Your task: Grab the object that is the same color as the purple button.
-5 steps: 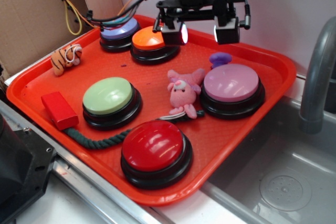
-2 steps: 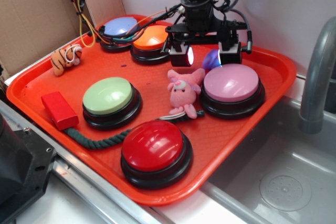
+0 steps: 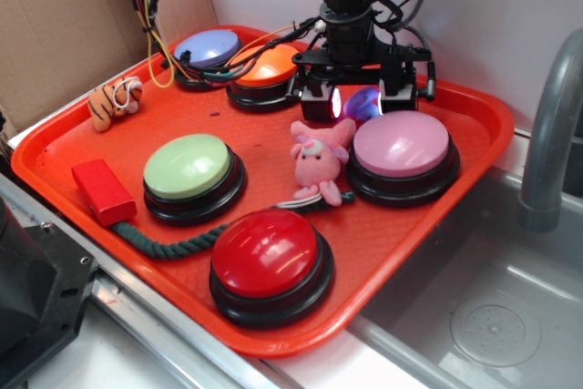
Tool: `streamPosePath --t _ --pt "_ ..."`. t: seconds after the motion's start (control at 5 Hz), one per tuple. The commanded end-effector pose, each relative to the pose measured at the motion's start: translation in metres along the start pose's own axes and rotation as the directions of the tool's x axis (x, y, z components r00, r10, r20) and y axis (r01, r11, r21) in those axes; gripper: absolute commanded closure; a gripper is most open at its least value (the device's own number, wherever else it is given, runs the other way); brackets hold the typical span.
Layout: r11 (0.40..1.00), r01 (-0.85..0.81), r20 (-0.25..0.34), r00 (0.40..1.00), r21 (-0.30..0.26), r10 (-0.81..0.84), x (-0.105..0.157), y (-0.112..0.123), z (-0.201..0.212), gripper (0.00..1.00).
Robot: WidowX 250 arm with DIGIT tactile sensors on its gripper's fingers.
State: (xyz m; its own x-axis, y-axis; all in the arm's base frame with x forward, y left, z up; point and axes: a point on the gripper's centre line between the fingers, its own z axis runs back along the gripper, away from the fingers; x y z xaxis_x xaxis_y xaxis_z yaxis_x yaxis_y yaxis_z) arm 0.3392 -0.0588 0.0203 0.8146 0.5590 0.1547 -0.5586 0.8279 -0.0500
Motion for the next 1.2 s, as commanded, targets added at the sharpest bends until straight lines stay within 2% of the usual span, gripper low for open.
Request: streamPosePath --t 0.0,0.4,0.6,1.0 --pt "0.999 0.021 0.056 0.998 -0.039 -0.019 0.020 -0.001 0.023 1.00" --pt "0.996 0.088 0.042 0.995 -0.031 -0.087 0.031 0.030 0.088 1.00" --pt "0.997 0.082 -0.008 0.997 -0.001 -0.082 0.034 0.053 0.112 1.00" --pt "0.955 0.295 -0.126 0.948 0.010 -0.292 0.025 0.107 0.153 1.00"
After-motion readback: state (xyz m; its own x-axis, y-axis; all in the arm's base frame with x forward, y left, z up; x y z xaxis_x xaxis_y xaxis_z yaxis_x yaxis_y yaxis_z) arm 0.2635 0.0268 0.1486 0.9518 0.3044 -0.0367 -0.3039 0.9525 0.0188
